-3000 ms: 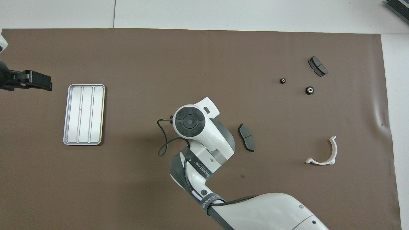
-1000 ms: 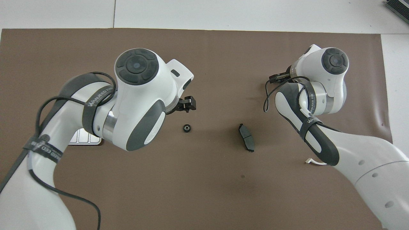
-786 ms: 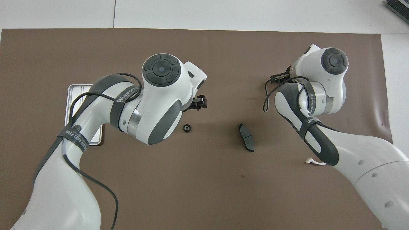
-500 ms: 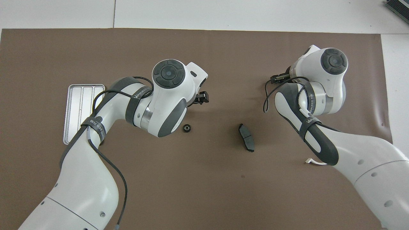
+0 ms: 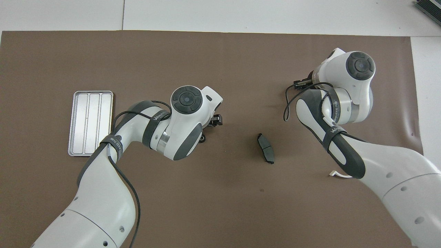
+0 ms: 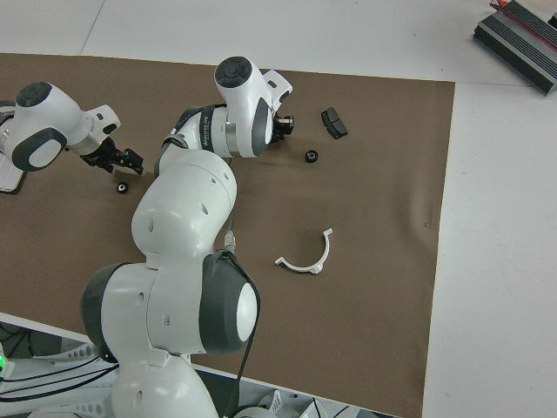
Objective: Pick bearing gear from pile to tray
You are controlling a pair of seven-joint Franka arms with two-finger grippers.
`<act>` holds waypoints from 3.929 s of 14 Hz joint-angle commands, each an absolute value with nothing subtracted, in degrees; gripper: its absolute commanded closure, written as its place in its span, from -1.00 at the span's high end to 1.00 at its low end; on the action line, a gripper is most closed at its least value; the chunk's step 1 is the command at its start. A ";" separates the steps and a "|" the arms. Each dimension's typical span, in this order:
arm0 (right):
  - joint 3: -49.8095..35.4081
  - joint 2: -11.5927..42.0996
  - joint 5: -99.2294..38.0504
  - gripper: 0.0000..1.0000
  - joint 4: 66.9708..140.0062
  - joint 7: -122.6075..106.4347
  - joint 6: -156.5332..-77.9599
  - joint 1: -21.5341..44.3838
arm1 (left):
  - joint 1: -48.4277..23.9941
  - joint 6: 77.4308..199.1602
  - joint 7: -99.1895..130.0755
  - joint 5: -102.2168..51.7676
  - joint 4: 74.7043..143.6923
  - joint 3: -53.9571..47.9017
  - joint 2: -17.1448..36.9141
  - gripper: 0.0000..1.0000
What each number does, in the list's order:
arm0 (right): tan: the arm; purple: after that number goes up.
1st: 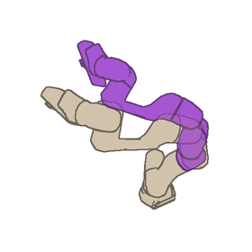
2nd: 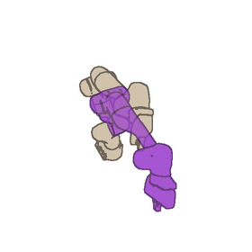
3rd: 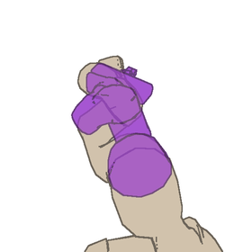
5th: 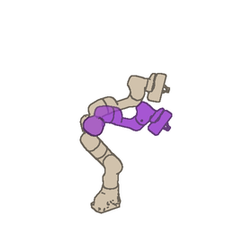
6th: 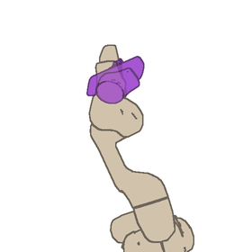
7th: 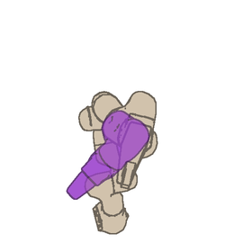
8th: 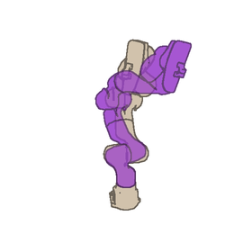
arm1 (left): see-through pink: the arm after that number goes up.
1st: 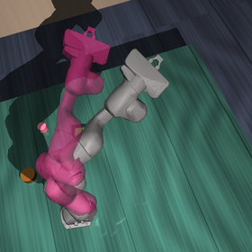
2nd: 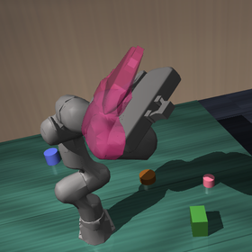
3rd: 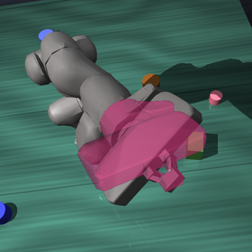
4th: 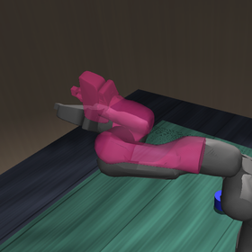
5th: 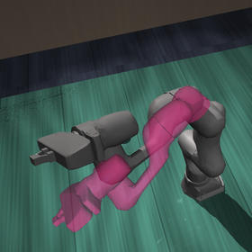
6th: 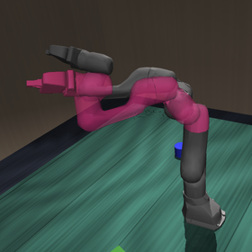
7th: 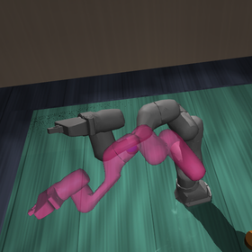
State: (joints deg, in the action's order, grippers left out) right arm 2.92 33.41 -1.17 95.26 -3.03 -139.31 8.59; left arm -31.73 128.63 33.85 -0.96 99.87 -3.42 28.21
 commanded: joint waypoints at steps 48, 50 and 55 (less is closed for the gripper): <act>2.20 33.13 -1.32 -1.00 90.53 48.86 -134.65 36.55 | 1.13 128.13 -9.92 1.85 110.11 -2.72 17.93 -1.00; 2.29 33.75 -0.27 -1.00 90.70 51.23 -136.13 38.05 | 2.37 130.33 -10.99 1.85 111.44 -2.81 18.10 -1.00; 2.20 34.19 1.23 0.46 91.50 52.82 -138.08 38.23 | 2.29 131.75 -10.28 1.84 112.06 -2.81 18.28 0.57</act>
